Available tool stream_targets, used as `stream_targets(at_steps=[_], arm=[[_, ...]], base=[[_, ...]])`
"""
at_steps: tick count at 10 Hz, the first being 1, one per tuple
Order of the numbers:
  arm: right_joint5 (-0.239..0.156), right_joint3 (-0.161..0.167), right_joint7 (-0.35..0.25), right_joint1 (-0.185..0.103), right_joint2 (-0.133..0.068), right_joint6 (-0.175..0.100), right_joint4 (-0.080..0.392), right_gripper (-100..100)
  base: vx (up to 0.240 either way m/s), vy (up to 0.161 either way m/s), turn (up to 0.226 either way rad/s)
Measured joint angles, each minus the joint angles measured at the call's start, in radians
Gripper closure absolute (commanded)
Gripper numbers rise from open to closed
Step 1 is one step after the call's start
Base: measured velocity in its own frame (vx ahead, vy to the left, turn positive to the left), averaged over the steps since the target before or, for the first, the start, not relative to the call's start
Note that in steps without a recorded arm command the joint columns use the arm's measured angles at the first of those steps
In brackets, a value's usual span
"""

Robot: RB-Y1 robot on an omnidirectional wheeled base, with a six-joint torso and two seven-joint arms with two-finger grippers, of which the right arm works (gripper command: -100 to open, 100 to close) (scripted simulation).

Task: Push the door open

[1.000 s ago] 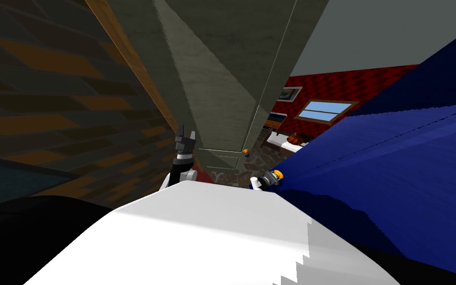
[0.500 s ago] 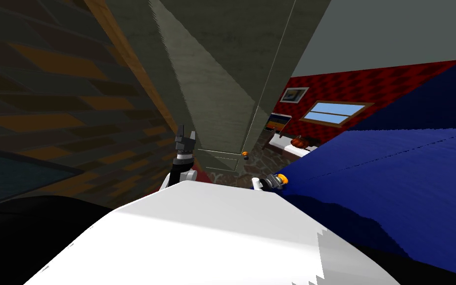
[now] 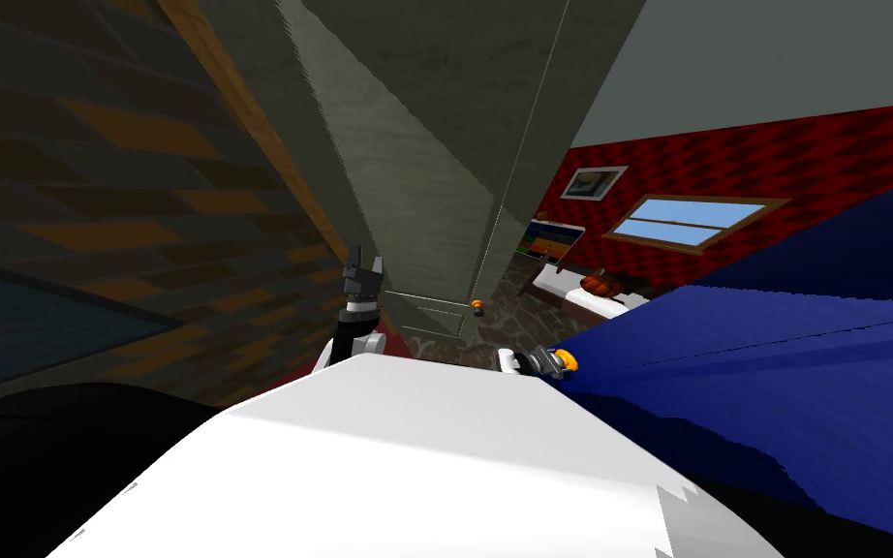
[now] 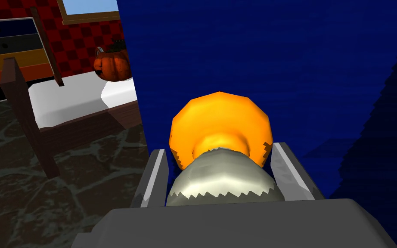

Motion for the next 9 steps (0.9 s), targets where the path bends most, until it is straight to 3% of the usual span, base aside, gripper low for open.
stream_targets(at_steps=[2, 4, 7, 9], arm=[[-0.03, -0.035, 0.006, -0.014, -0.012, -0.028, 0.03, 100], [-0.051, -0.06, 0.014, -0.016, -0.018, -0.043, 0.031, 100], [-0.096, -0.115, 0.047, -0.019, 0.02, -0.09, 0.01, 100], [-0.115, -0.135, 0.061, -0.017, 0.015, -0.096, -0.003, 100]], base=[[0.036, -0.137, 0.126], [0.05, -0.139, 0.127], [0.012, -0.152, 0.132], [0.015, -0.151, 0.15]])
